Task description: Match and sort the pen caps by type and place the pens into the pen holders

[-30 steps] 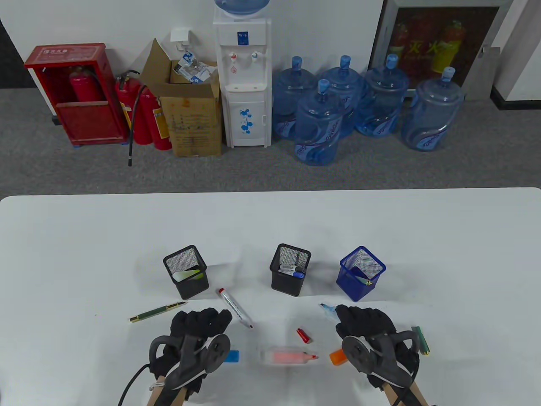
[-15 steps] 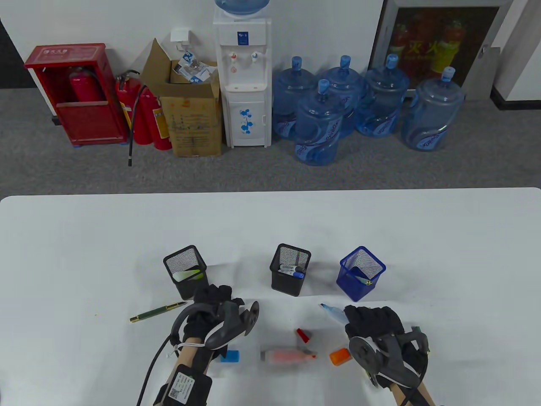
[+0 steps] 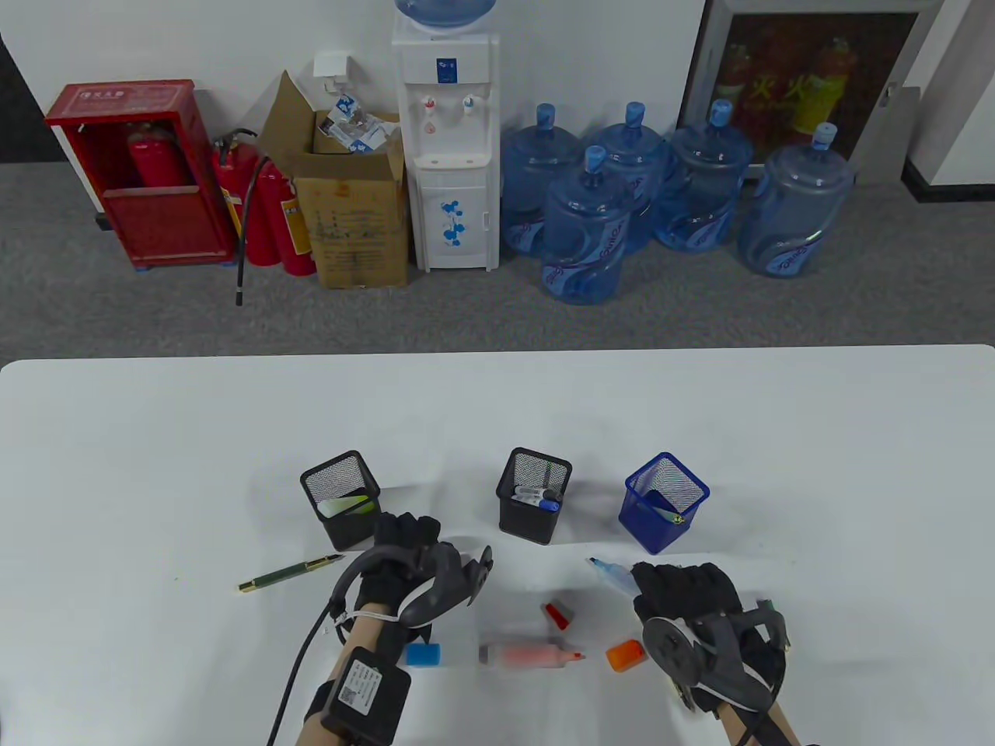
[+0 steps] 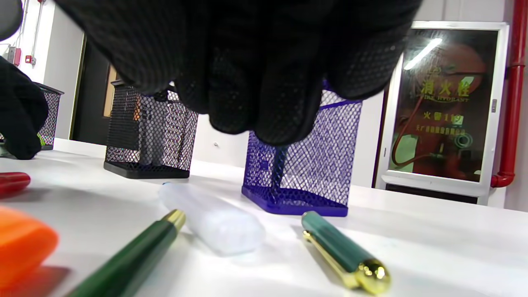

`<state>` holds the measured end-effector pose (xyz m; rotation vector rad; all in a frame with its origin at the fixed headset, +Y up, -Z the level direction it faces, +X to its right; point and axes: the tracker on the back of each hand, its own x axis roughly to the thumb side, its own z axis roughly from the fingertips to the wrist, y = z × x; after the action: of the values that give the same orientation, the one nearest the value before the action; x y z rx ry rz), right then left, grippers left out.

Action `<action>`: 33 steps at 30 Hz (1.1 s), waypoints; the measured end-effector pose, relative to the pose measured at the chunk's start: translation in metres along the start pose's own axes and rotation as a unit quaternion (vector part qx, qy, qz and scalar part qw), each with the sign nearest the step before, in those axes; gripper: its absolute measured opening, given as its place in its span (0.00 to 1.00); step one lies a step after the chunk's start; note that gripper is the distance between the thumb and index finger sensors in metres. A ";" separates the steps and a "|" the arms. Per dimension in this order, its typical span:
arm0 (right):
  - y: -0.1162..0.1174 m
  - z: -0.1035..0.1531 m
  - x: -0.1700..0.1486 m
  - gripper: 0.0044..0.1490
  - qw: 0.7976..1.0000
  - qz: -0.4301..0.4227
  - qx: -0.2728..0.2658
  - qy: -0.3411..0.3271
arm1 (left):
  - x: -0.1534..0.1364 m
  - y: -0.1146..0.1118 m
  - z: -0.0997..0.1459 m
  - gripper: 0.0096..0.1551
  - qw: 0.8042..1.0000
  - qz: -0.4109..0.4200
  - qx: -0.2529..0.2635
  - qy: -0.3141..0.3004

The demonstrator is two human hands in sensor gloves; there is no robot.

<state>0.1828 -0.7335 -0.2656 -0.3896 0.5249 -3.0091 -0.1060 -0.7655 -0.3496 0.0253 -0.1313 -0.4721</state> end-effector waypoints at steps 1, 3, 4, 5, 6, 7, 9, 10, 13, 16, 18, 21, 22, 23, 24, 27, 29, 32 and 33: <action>0.000 0.000 0.000 0.32 1.000 0.002 0.002 -0.001 | 0.001 0.000 -0.001 0.27 1.000 0.004 0.001 0.001; 0.000 0.000 0.001 0.32 1.000 0.003 0.003 -0.002 | 0.001 0.000 -0.002 0.26 1.000 0.005 -0.001 0.000; 0.000 0.000 0.001 0.32 1.000 0.004 0.004 -0.003 | 0.000 0.000 -0.003 0.26 1.000 0.005 -0.006 0.001; 0.000 0.000 0.001 0.32 1.000 0.004 0.004 -0.003 | 0.000 -0.001 -0.004 0.26 1.000 0.008 -0.008 0.002; 0.000 0.000 0.001 0.32 1.000 0.004 0.005 -0.002 | -0.001 -0.002 -0.004 0.26 1.000 0.010 -0.011 0.002; 0.000 0.000 0.001 0.32 1.000 0.003 0.004 -0.002 | -0.001 -0.002 -0.004 0.26 1.000 0.012 -0.015 0.003; 0.000 0.000 0.001 0.32 1.000 0.001 0.004 -0.002 | -0.002 -0.004 -0.005 0.27 1.000 0.012 -0.028 0.002; 0.000 0.000 0.002 0.32 1.000 0.002 0.003 -0.003 | -0.002 -0.004 -0.005 0.27 1.000 0.011 -0.028 0.001; 0.000 0.000 0.003 0.32 1.000 0.003 0.001 -0.006 | -0.001 -0.005 -0.006 0.27 0.999 0.006 -0.034 -0.001; 0.000 0.000 0.003 0.32 1.000 0.005 0.000 -0.008 | -0.006 0.000 -0.003 0.27 0.999 -0.001 -0.037 0.001; 0.000 0.000 0.003 0.32 1.000 0.006 0.001 -0.008 | -0.016 0.006 0.000 0.27 1.000 -0.009 -0.029 0.001; -0.001 0.000 0.004 0.32 1.000 0.010 0.003 -0.008 | -0.032 0.017 0.012 0.28 1.000 -0.012 -0.019 0.004; -0.001 0.000 0.004 0.32 1.000 0.010 0.003 -0.008 | -0.038 0.023 0.019 0.29 1.000 -0.007 -0.015 0.006; 0.000 0.000 0.004 0.32 1.000 0.010 0.004 -0.009 | -0.042 0.025 0.025 0.29 1.000 0.003 -0.013 0.007; 0.000 0.000 0.004 0.32 1.000 0.012 0.005 -0.010 | -0.045 0.026 0.029 0.29 1.000 0.015 -0.011 0.008; 0.000 0.000 0.007 0.32 1.000 0.018 0.007 -0.014 | -0.051 0.024 0.045 0.29 0.994 0.106 -0.023 0.023; 0.001 -0.001 0.009 0.32 1.000 0.016 0.009 -0.019 | -0.051 0.019 0.055 0.29 0.988 0.154 -0.018 0.028; 0.003 -0.004 0.018 0.32 0.999 0.018 0.013 -0.027 | -0.047 0.014 0.070 0.30 0.984 0.178 0.013 0.020; 0.002 -0.005 0.022 0.32 0.999 0.021 0.017 -0.035 | -0.047 0.012 0.074 0.30 0.982 0.183 0.038 0.022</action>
<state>0.1602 -0.7365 -0.2655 -0.4727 0.4711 -2.9469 -0.1515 -0.7328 -0.2811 0.0849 -0.1069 -0.0983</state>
